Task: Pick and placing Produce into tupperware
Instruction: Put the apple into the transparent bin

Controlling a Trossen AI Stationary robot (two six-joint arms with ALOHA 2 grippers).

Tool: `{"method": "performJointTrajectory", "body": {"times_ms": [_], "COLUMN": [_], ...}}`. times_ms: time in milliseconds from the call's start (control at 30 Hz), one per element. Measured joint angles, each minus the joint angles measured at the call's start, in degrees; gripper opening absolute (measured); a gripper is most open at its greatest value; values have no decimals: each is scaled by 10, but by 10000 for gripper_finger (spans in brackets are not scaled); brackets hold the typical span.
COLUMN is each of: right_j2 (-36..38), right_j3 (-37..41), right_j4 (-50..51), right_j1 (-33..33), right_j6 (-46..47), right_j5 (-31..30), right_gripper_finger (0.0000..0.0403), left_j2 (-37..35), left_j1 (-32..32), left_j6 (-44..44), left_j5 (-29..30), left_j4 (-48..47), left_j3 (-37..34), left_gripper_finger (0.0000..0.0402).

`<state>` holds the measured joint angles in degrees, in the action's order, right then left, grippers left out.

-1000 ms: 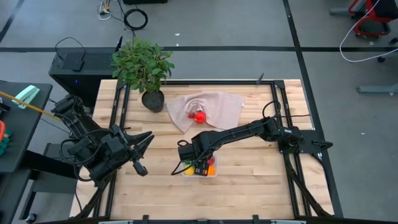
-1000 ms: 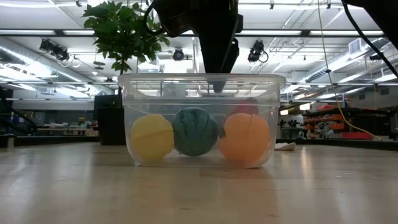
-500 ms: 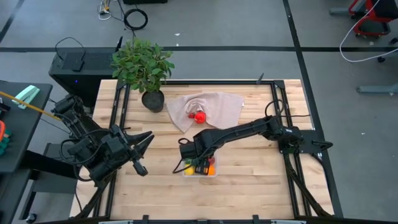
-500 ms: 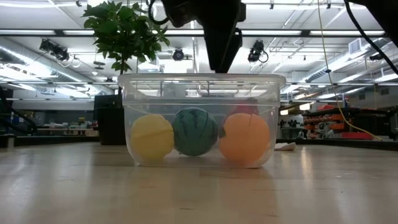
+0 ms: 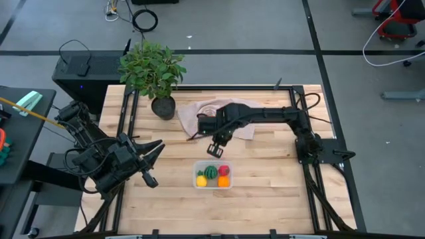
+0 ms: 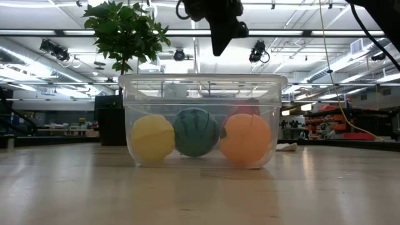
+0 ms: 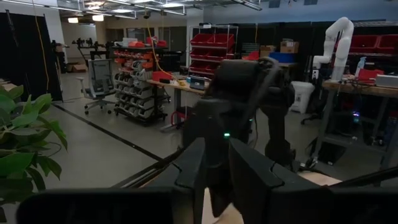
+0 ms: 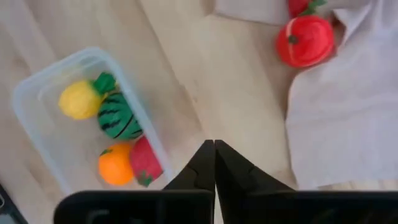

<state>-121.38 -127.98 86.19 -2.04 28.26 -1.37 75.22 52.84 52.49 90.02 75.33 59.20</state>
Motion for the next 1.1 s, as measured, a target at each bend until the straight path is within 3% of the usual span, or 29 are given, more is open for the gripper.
{"method": "performJointTrajectory", "body": {"times_ms": [167, 567, 833, 1100], "right_j2": [-7, -9, -9, -9], "right_j3": [33, 157, 217, 192], "right_j4": [-16, -53, -157, -146], "right_j1": [24, 23, 26, 50], "right_j6": [-12, -26, -142, -281], "right_j5": [46, 49, 20, 1], "right_gripper_finger": [38, 91, 158, 243], "left_j2": [0, 0, 0, 0], "left_j1": [0, 0, -14, -33], "left_j6": [0, -2, -11, -23], "left_j5": [0, 0, 0, 0], "left_j4": [0, -2, -2, -2], "left_j3": [0, 0, 0, 0], "left_gripper_finger": [80, 80, 78, 84]}}
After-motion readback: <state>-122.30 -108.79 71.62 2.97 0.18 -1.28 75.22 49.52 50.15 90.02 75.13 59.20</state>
